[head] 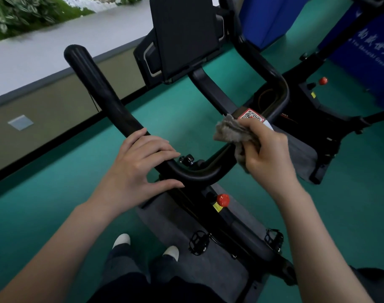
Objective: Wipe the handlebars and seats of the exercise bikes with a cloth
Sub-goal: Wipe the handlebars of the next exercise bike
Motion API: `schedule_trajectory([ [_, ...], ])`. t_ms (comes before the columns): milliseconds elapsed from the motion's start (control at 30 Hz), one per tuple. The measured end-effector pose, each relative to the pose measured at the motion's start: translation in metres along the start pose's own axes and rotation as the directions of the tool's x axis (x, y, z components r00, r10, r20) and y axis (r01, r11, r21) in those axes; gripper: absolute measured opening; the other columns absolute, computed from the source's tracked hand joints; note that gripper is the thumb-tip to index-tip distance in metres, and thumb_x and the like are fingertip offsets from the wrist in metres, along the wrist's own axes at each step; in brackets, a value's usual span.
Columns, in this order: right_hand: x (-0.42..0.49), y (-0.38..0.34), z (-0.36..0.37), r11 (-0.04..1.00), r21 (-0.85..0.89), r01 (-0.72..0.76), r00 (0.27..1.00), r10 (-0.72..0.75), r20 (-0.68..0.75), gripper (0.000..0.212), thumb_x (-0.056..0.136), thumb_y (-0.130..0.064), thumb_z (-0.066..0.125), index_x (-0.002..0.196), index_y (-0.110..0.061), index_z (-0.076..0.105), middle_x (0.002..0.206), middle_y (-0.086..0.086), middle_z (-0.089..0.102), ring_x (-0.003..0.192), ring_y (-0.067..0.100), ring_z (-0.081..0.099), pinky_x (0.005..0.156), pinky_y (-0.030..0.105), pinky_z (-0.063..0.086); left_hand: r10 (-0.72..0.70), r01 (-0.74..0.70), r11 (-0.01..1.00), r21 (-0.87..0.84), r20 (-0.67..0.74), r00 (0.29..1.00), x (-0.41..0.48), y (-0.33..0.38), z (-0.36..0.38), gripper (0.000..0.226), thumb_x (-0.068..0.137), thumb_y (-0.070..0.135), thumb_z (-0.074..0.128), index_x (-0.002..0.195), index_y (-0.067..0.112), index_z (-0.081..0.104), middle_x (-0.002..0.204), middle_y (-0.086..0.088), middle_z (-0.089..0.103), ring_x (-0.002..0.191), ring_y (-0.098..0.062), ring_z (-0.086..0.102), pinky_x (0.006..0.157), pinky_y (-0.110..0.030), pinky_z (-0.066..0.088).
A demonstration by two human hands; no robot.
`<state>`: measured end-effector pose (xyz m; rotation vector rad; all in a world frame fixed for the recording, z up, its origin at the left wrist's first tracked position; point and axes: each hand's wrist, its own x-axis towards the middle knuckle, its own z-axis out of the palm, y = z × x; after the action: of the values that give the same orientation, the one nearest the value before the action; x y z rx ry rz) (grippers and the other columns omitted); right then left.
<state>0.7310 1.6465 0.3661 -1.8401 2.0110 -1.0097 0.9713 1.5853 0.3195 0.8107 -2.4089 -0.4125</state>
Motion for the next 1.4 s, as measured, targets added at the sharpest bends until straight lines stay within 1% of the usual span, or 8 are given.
schedule_trajectory([
  [133,0.012,-0.006,0.000,0.975,-0.205,0.091,0.979,-0.049,0.200,0.041,0.074,0.013,0.051,0.108,-0.007,0.063,0.091,0.008,0.067,0.085,0.027,0.060,0.070,0.028,0.042,0.007,-0.007,1.000,-0.008,-0.005,1.000,0.000,0.000,0.000,0.051,0.077,0.059,0.060,0.105,0.018,0.069,0.104,0.007,0.064,0.108,-0.008,0.053,0.111,-0.038,0.023],
  [267,0.003,-0.015,0.005,0.998,-0.002,0.070,0.943,-0.065,0.326,0.038,0.075,0.009,0.047,0.103,-0.012,0.063,0.075,0.001,0.066,0.065,0.006,0.060,0.057,0.013,0.040,0.017,-0.017,1.000,-0.013,-0.013,1.000,0.000,-0.002,0.000,0.049,0.078,0.058,0.062,0.106,0.018,0.068,0.104,0.007,0.064,0.108,-0.008,0.053,0.112,-0.037,0.023],
  [433,0.010,-0.009,0.003,0.993,-0.112,0.037,0.982,-0.015,0.190,0.038,0.081,0.012,0.051,0.109,-0.010,0.063,0.086,0.002,0.066,0.077,0.008,0.056,0.064,0.011,0.038,0.021,-0.021,1.000,0.002,0.004,1.000,0.000,-0.003,0.000,0.049,0.079,0.058,0.061,0.108,0.019,0.068,0.106,0.007,0.064,0.110,-0.008,0.053,0.113,-0.036,0.022],
  [633,-0.003,-0.021,0.009,0.998,-0.038,0.047,0.961,-0.035,0.276,0.039,0.080,0.012,0.050,0.108,-0.012,0.064,0.090,0.000,0.067,0.085,0.012,0.060,0.069,0.012,0.041,0.022,-0.022,1.000,0.011,0.014,1.000,0.001,-0.003,-0.002,0.050,0.079,0.059,0.060,0.107,0.019,0.068,0.104,0.007,0.064,0.109,-0.009,0.053,0.112,-0.036,0.022],
  [800,0.000,-0.026,0.016,0.956,-0.290,0.051,0.986,-0.001,0.168,0.043,0.075,0.018,0.049,0.111,-0.001,0.062,0.093,0.014,0.066,0.086,0.033,0.059,0.070,0.034,0.046,0.040,-0.042,0.998,0.035,0.060,0.997,0.000,-0.003,-0.005,0.062,0.078,0.062,0.058,0.119,0.016,0.063,0.111,0.004,0.063,0.114,-0.011,0.052,0.113,-0.038,0.022],
  [933,-0.012,-0.050,0.033,0.940,-0.335,0.062,0.984,-0.002,0.176,0.041,0.065,0.018,0.050,0.099,-0.001,0.064,0.081,0.016,0.067,0.072,0.042,0.058,0.065,0.039,0.046,0.049,-0.061,0.991,0.123,0.098,0.994,0.001,-0.010,-0.014,0.072,0.075,0.065,0.058,0.126,0.014,0.058,0.122,0.001,0.060,0.122,-0.017,0.050,0.113,-0.045,0.022],
  [1267,-0.018,-0.093,0.078,0.955,-0.119,-0.273,0.962,0.270,-0.040,0.037,0.081,0.003,0.050,0.110,-0.018,0.054,0.068,-0.001,0.057,0.065,0.026,0.057,0.061,0.034,0.042,0.047,-0.062,0.986,0.152,0.101,0.994,0.011,-0.050,-0.043,0.075,0.073,0.067,0.056,0.124,0.013,0.060,0.125,-0.001,0.059,0.125,-0.021,0.046,0.114,-0.045,0.020],
  [1400,-0.019,-0.093,0.075,0.964,-0.109,-0.243,0.970,0.242,-0.019,0.028,0.085,-0.003,0.057,0.108,-0.019,0.059,0.095,-0.004,0.065,0.084,0.014,0.059,0.074,0.027,0.045,0.074,-0.089,0.988,0.126,0.118,0.990,0.012,-0.059,-0.047,0.073,0.074,0.066,0.056,0.123,0.013,0.061,0.124,-0.001,0.060,0.124,-0.021,0.047,0.113,-0.043,0.022],
])
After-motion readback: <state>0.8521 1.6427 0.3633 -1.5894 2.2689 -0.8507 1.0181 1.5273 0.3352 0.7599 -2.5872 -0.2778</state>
